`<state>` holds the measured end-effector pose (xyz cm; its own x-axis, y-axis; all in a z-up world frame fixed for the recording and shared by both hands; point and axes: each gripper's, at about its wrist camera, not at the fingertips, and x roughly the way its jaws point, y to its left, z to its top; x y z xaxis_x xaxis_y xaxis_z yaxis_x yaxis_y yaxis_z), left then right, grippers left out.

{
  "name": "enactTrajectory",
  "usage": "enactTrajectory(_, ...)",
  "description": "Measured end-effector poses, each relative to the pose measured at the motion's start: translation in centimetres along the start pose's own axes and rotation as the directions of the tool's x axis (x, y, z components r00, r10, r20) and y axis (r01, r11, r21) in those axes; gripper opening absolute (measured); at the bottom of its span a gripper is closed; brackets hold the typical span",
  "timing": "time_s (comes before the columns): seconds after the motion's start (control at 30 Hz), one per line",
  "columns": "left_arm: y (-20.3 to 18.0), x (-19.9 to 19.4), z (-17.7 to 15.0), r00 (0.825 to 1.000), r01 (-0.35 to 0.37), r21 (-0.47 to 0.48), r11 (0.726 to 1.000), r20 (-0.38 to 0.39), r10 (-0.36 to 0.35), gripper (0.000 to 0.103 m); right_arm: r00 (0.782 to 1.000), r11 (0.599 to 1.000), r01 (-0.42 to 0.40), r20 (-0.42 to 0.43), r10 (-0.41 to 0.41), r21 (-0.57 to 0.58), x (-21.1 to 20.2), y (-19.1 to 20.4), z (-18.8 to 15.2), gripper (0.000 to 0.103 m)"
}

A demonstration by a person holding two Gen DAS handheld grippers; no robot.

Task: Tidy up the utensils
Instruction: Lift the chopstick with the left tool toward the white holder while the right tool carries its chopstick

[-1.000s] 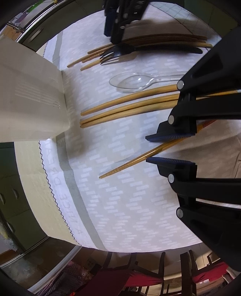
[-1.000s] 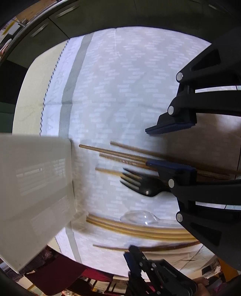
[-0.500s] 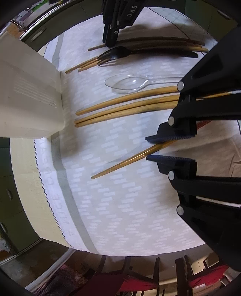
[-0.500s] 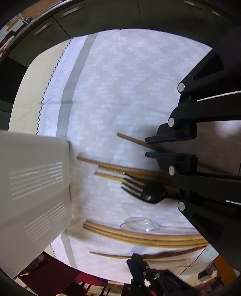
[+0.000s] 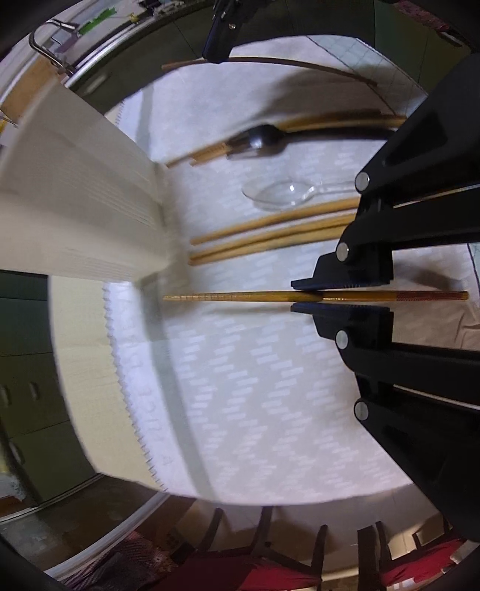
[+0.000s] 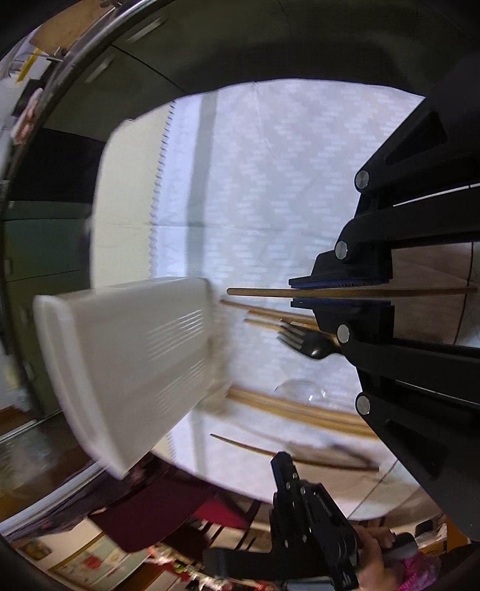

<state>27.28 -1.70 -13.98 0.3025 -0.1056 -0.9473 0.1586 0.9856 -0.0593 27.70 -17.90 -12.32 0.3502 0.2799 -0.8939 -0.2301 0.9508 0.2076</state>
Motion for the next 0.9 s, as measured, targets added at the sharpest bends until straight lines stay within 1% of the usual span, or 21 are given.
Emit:
enactTrajectory(0.03, 0.1, -0.8, 0.1, 1.000, 0.005, 0.000, 1.000, 0.018, -0.005, 0.007, 0.999, 1.000, -0.018, 0.031, 0.017, 0.004, -1.0, 0.0, 0.0, 0.006)
enactTrajectory(0.13, 0.2, -4.0, 0.4, 0.996, 0.030, -0.002, 1.000, 0.084, -0.030, 0.007, 0.994, 0.998, -0.061, 0.089, 0.060, 0.013, -3.9, -2.9, 0.3, 0.006)
enactTrajectory(0.17, 0.1, -5.2, 0.6, 0.993, 0.035, 0.001, 0.999, 0.109, -0.035, 0.007, 0.991, 0.997, -0.072, 0.115, 0.070, 0.010, -4.9, -2.9, 0.4, 0.006)
enactTrajectory(0.2, -0.2, -6.2, 0.8, 0.991, 0.036, 0.006, 0.999, 0.128, -0.037, 0.007, 0.989, 0.997, -0.078, 0.127, 0.076, 0.008, -6.0, -3.8, 0.5, 0.006)
enactTrajectory(0.3, -0.9, -9.7, 1.1, 0.982, 0.042, 0.025, 0.999, 0.184, -0.046, 0.007, 0.979, 0.995, -0.098, 0.181, 0.098, -0.011, -9.1, -3.6, 0.4, 0.006)
enactTrajectory(0.37, -1.6, -11.8, 1.5, 0.976, 0.043, 0.047, 0.998, 0.213, -0.052, 0.007, 0.972, 0.994, -0.107, 0.208, 0.110, -0.025, -10.3, -3.4, 0.5, 0.006)
enactTrajectory(0.53, -3.0, -15.2, 2.4, 0.966, 0.058, 0.084, 0.995, 0.245, -0.077, 0.007, 0.953, 0.990, -0.129, 0.268, 0.141, -0.065, -13.6, -2.5, 1.2, 0.006)
enactTrajectory(0.73, -5.0, -19.1, 4.4, 0.957, 0.031, 0.133, 0.991, 0.281, -0.068, 0.007, 0.934, 0.987, -0.128, 0.322, 0.152, -0.096, -18.2, -1.9, 3.2, 0.006)
enactTrajectory(0.83, -5.8, -21.3, 5.6, 0.948, 0.019, 0.147, 0.989, 0.310, -0.065, 0.007, 0.929, 0.986, -0.129, 0.337, 0.156, -0.102, -20.1, -1.8, 4.1, 0.006)
enactTrajectory(0.9, -6.3, -23.1, 6.5, 0.938, 0.007, 0.149, 0.989, 0.343, -0.059, 0.007, 0.924, 0.985, -0.133, 0.347, 0.163, -0.110, -21.4, -1.8, 4.8, 0.006)
